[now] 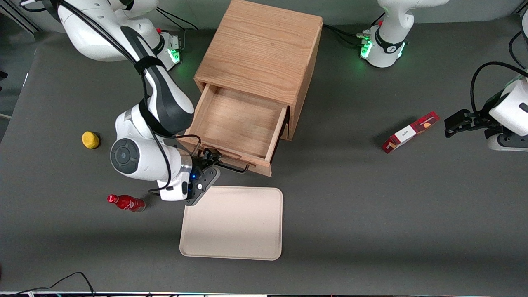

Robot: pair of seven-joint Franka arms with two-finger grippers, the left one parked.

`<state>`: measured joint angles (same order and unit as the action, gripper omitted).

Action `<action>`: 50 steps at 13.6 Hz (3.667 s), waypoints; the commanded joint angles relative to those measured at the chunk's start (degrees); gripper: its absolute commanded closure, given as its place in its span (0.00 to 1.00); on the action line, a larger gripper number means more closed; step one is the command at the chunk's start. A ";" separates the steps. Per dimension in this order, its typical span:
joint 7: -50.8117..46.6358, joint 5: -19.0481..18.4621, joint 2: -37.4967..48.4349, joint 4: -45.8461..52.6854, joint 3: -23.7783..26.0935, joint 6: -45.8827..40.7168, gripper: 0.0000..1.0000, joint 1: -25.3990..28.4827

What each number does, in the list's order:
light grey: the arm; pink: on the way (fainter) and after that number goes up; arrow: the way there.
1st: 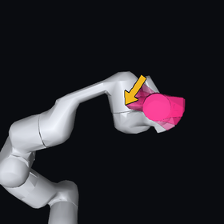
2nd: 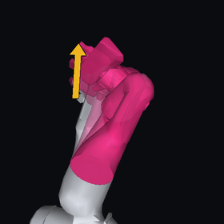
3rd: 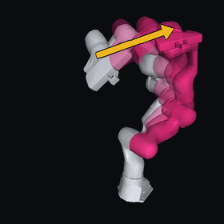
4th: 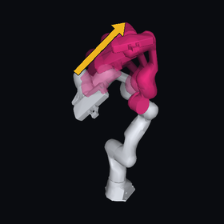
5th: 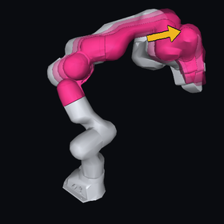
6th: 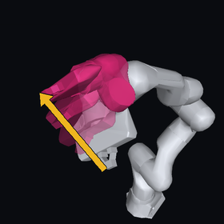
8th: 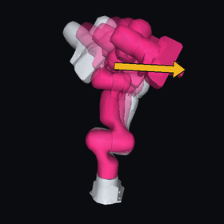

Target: Close top drawer

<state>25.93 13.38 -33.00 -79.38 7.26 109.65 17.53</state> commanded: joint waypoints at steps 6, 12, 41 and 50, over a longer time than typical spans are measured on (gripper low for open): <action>-5.18 -0.81 7.85 -11.22 -0.14 4.25 0.00 4.53; -8.34 -0.72 12.43 -17.29 2.84 5.83 0.00 4.97; -12.22 1.29 23.85 -24.08 9.18 0.49 0.00 2.78; -19.77 5.96 32.73 -24.07 7.16 -1.72 0.00 -10.56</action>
<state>8.40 19.10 -2.68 -102.75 15.37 108.95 10.61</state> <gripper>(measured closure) 0.000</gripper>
